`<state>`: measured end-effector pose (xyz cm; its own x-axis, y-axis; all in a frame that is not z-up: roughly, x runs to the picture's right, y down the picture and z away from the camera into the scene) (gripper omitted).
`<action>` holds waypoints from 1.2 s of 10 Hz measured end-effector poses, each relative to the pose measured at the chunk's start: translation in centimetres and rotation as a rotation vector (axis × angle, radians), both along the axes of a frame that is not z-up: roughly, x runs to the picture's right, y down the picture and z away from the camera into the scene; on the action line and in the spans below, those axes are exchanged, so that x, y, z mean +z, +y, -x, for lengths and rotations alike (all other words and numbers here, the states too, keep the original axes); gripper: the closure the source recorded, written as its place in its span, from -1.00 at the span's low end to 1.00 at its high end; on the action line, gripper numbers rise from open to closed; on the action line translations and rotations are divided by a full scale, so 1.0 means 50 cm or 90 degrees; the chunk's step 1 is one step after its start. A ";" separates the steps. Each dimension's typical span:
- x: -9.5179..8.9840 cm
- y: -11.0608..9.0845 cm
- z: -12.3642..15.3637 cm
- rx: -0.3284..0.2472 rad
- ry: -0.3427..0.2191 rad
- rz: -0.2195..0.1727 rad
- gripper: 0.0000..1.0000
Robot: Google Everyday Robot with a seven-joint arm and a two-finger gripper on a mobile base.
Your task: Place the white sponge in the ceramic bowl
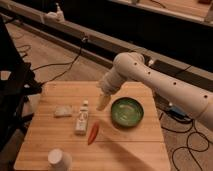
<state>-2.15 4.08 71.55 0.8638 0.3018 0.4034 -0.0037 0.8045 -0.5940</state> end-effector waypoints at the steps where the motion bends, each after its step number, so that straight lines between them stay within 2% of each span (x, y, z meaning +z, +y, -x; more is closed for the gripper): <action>1: 0.000 0.000 0.002 -0.001 -0.001 0.000 -0.60; 4: 0.024 0.004 0.006 -0.019 0.010 -0.002 -0.60; 6: 0.074 0.023 0.064 -0.027 -0.010 0.019 -0.60; 7: 0.093 0.025 0.091 -0.026 -0.020 0.022 -0.60; 10: 0.162 0.027 0.184 -0.009 -0.056 0.021 -0.60; 12: 0.204 0.037 0.267 0.009 -0.099 0.017 -0.60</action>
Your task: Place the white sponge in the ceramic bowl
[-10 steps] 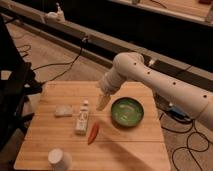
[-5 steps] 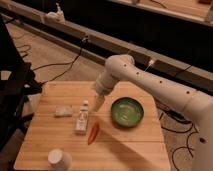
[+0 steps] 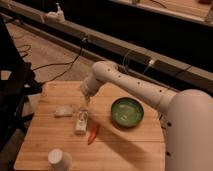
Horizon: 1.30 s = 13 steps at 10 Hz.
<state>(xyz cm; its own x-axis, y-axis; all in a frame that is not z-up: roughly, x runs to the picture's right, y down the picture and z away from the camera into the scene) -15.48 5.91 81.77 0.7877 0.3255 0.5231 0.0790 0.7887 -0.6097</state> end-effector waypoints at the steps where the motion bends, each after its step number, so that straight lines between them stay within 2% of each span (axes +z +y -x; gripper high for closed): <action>1: 0.008 0.024 0.045 0.000 -0.036 0.011 -0.60; 3: 0.001 0.061 0.089 -0.013 -0.086 0.031 -0.60; 6: 0.000 0.063 0.093 -0.013 -0.090 0.033 -0.60; 8: 0.013 0.052 0.093 0.005 -0.089 0.027 -0.60; 10: 0.049 0.050 0.118 0.024 -0.098 0.029 -0.60; 13: 0.118 0.071 0.167 0.015 -0.114 0.029 -0.60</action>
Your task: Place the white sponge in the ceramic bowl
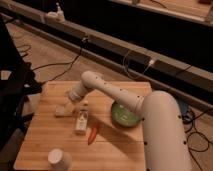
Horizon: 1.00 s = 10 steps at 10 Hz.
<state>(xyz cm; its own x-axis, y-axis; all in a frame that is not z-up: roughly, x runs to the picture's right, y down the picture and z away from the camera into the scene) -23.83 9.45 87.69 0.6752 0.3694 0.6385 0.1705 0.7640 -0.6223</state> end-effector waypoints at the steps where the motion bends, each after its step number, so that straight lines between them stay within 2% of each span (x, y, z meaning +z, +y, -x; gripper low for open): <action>1: 0.024 0.007 0.013 -0.003 -0.004 0.001 -0.60; 6: 0.091 0.028 0.057 0.002 -0.034 0.020 -0.56; 8: 0.097 0.031 0.061 0.013 -0.049 0.026 -0.26; 10: 0.100 0.033 0.056 0.025 -0.059 0.031 0.14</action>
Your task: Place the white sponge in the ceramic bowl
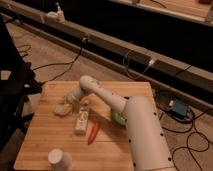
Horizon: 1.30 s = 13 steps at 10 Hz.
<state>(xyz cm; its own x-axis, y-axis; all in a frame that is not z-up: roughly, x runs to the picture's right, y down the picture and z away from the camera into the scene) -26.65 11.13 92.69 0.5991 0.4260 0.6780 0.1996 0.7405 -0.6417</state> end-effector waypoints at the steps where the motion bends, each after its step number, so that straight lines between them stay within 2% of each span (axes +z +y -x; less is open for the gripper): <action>1: 0.001 0.001 -0.004 0.005 -0.002 0.002 0.38; 4: -0.003 -0.007 -0.020 0.009 0.001 -0.001 0.91; 5: -0.011 -0.016 -0.025 0.010 0.006 -0.002 1.00; 8: -0.042 -0.056 -0.041 0.015 0.018 -0.015 1.00; 10: -0.064 -0.098 -0.066 0.024 0.036 -0.032 1.00; 13: -0.114 -0.179 -0.136 0.073 0.064 -0.060 1.00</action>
